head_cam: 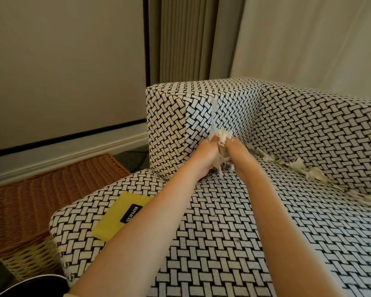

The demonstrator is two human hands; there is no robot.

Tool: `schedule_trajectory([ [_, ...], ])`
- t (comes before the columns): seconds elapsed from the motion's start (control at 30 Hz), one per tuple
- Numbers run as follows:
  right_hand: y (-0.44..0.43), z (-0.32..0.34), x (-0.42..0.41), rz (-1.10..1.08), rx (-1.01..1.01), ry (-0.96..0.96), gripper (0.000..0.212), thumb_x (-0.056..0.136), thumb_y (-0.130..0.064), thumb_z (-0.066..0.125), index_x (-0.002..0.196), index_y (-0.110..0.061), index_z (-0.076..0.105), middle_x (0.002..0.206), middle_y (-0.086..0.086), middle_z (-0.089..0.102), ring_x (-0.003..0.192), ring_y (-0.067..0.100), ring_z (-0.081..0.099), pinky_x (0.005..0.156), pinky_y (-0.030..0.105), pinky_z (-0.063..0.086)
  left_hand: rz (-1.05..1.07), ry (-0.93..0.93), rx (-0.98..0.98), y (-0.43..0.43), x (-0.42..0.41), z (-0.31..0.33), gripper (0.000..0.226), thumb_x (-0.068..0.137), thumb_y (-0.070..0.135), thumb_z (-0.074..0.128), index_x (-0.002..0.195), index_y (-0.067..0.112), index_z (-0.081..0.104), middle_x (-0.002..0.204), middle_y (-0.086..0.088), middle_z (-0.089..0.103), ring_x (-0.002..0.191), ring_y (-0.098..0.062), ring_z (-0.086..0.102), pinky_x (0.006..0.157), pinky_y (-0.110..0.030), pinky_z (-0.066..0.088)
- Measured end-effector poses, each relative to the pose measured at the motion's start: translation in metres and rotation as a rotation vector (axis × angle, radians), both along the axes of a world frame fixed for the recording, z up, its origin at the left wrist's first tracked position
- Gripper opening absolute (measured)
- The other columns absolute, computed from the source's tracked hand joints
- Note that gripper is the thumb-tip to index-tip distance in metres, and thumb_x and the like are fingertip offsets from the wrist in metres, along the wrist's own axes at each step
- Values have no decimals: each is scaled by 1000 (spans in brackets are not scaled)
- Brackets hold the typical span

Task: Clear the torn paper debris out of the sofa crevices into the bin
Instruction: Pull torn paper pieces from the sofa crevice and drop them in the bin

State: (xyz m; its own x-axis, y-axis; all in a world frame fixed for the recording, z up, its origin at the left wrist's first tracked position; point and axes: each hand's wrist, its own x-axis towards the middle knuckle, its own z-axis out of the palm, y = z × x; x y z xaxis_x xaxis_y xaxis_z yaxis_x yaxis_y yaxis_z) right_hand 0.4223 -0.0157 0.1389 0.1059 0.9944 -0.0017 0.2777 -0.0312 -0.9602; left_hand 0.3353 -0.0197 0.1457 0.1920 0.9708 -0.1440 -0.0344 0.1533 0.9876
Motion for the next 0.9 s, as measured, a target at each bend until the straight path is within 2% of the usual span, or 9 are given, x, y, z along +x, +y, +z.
schedule_trajectory([
  [0.13,-6,7,-6,23,-20,-113,40,102,-29,19,94,-8,51,93,12,58,90,22,55,91,38,45,-27,-67,65,-3,-4,6,39,98,35,37,114,4,53,97,-14,63,93,-28,62,91,-42,50],
  [0.2,-11,7,-7,73,-28,-193,47,102,-32,15,95,-7,55,105,17,59,102,24,55,101,41,40,-20,-80,88,-3,-6,9,34,98,31,41,111,2,53,86,-11,59,75,-19,59,71,-28,51],
  [0.3,-15,6,-5,87,-127,-240,58,99,-43,12,140,-8,32,147,15,31,137,27,27,114,45,20,-17,-77,88,-3,-11,10,21,96,24,46,103,5,55,87,-8,55,69,-16,52,58,-23,44],
  [0.37,-19,4,-4,93,-181,-186,58,99,-45,12,148,-14,14,155,9,13,142,27,12,114,47,14,-13,-70,108,-4,-14,9,11,95,18,48,89,12,55,92,-11,57,76,-20,55,61,-25,44],
  [0.47,-26,1,-6,173,-331,82,54,97,-52,21,130,-15,42,137,15,43,124,35,43,103,55,35,-35,-79,125,-6,-17,8,11,94,13,48,85,14,54,89,-9,58,85,-22,55,75,-33,48],
  [0.53,-31,2,-10,197,-368,259,50,96,-53,27,114,-13,51,117,17,55,103,33,56,89,48,47,-40,-51,134,-8,-23,10,12,93,14,48,83,14,53,82,-8,57,79,-23,56,75,-37,50],
  [0.63,-35,5,-19,221,-322,312,46,95,-51,32,104,-12,55,101,14,58,87,29,60,73,38,55,-65,44,127,-12,-35,15,15,91,18,48,78,13,50,70,-4,50,61,-18,48,57,-28,43],
  [0.8,-42,3,-32,250,-241,443,35,95,-41,40,100,-11,56,99,10,59,85,22,59,61,28,58,-141,152,86,-21,-58,24,11,91,17,48,84,10,53,86,-11,58,86,-26,56,82,-39,49],
  [0.9,-44,5,-45,248,-225,473,34,96,-37,40,102,-8,57,97,10,60,82,20,60,55,23,55,-120,191,79,-25,-75,29,14,91,19,49,93,7,56,88,-11,62,84,-26,60,78,-35,52],
])
